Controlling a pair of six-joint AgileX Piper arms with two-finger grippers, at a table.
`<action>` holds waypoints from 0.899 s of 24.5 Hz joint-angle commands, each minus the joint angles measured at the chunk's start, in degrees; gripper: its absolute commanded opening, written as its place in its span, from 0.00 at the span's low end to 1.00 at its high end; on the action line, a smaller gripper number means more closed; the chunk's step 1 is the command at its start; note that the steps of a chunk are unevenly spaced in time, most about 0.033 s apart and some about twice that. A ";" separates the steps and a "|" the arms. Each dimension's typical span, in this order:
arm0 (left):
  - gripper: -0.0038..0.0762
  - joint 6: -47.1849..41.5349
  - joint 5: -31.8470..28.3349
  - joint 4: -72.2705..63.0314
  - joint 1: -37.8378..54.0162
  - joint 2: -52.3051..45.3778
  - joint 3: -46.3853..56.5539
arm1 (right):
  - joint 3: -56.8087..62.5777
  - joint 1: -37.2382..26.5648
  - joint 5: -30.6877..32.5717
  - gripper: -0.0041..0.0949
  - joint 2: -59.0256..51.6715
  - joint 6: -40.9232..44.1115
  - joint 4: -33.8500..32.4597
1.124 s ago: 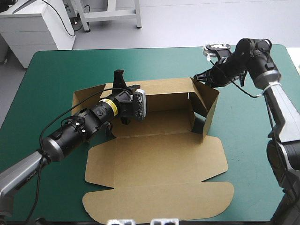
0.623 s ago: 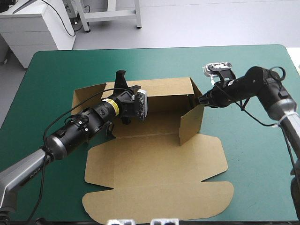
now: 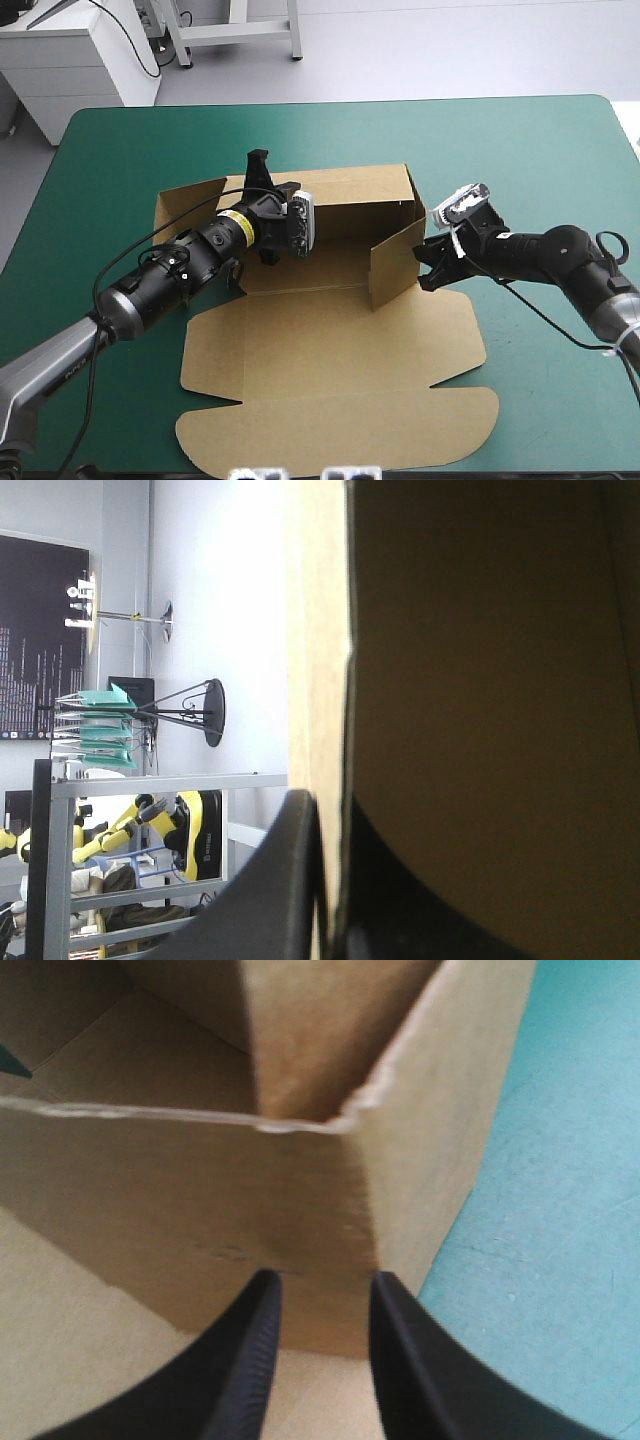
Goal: Fold the box
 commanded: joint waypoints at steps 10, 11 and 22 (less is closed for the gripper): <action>0.04 -0.11 -2.38 -1.01 -0.13 -1.07 -1.40 | -1.16 2.92 -1.34 0.85 2.09 -20.81 17.51; 0.04 -0.11 -2.09 -1.01 -0.13 -1.07 -1.40 | -1.16 3.92 -3.58 0.85 2.45 -20.41 17.51; 0.04 -1.45 4.67 -1.89 -4.71 -1.07 -1.40 | -1.16 7.57 -16.75 0.81 2.47 -15.64 17.54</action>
